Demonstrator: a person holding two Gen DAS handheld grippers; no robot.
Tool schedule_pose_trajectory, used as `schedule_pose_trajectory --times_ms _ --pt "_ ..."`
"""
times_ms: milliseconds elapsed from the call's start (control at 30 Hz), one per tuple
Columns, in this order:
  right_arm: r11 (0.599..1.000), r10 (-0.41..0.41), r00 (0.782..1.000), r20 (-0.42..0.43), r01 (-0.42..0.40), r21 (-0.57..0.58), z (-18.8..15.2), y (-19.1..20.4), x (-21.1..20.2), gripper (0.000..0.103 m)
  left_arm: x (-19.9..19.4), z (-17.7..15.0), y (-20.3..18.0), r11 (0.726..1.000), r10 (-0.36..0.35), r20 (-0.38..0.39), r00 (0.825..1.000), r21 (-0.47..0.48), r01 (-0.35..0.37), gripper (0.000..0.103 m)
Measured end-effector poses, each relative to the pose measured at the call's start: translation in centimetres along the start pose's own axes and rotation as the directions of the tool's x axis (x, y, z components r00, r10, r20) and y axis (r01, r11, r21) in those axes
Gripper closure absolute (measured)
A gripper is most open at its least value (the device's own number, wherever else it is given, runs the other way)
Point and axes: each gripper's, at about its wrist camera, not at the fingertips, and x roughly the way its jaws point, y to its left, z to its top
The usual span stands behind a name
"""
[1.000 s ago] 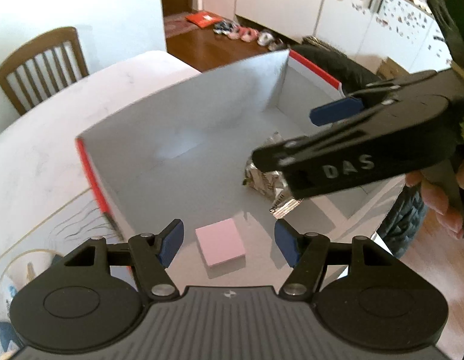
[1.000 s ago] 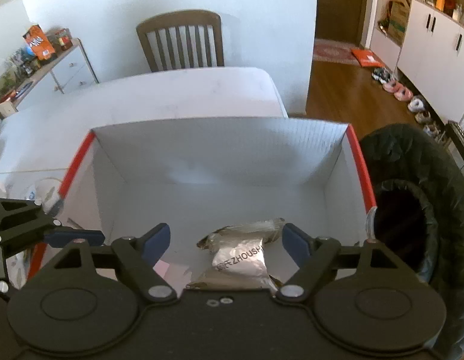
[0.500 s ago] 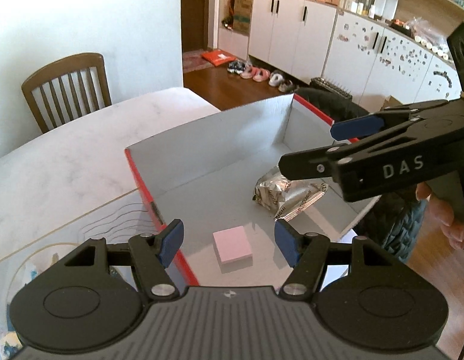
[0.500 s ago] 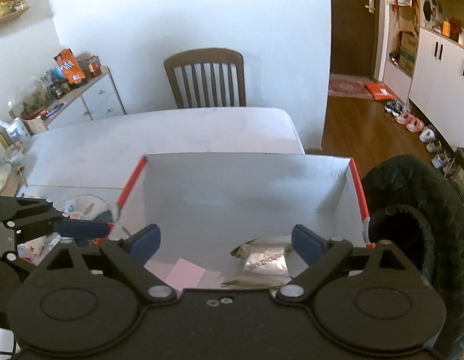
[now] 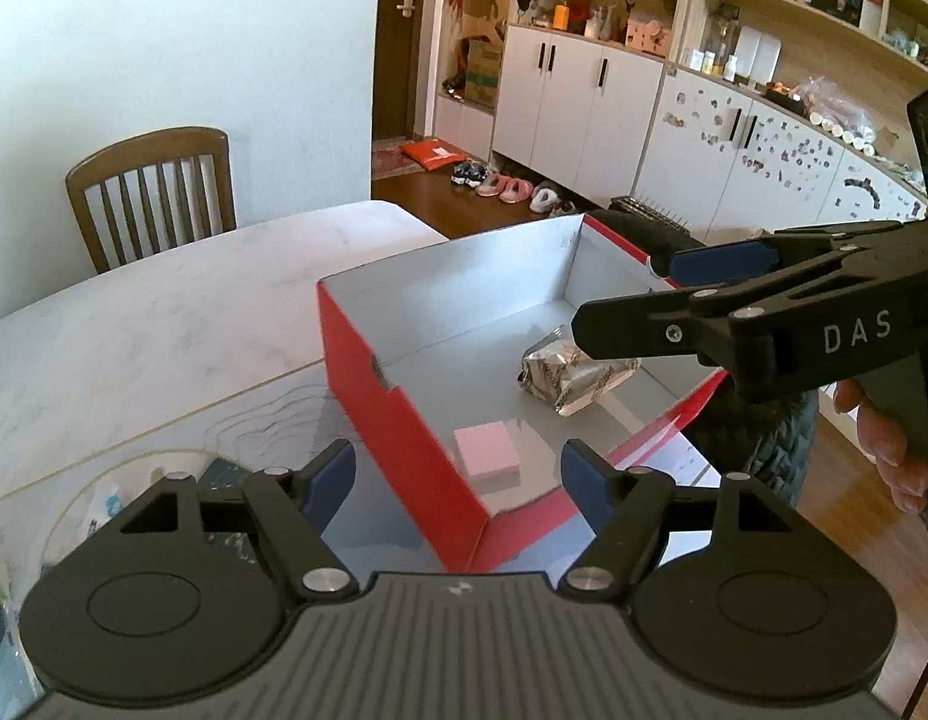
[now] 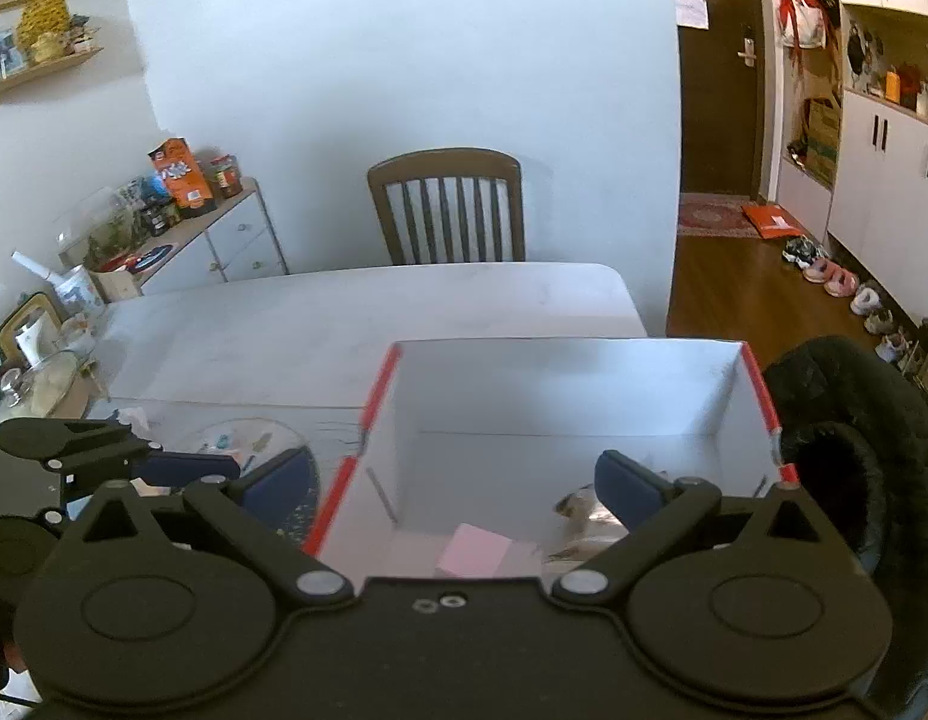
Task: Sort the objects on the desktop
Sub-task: 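Withdraw both tools from the box back toward the lazy susan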
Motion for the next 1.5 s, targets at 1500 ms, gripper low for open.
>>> schedule_pose_trajectory --times_ms 1500 --pt "1.0 0.007 0.996 -0.094 -0.01 -0.026 -7.0 20.5 4.3 0.001 -10.8 -17.8 17.9 0.97 0.176 -0.072 0.982 -0.157 -0.185 0.001"
